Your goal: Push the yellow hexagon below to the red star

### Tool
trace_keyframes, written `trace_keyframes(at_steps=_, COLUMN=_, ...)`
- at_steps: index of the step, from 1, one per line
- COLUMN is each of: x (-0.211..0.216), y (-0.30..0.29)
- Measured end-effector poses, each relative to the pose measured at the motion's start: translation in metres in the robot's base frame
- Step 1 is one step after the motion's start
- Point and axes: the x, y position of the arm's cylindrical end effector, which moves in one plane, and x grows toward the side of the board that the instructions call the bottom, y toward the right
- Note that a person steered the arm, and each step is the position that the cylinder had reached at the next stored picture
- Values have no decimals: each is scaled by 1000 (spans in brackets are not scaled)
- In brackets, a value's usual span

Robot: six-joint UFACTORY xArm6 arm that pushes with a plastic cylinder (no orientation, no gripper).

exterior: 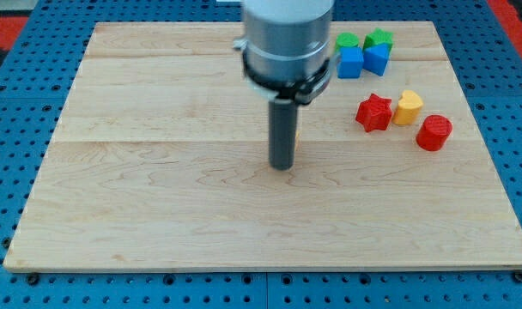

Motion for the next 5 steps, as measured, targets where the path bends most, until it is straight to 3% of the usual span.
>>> trace_keyframes(at_steps=1, x=2, y=5)
trace_keyframes(at_steps=2, x=0, y=-76)
trace_keyframes(at_steps=3, x=-45, y=-65)
trace_keyframes(at_steps=4, x=-55, y=14)
trace_keyframes(at_steps=5, x=-40, y=44)
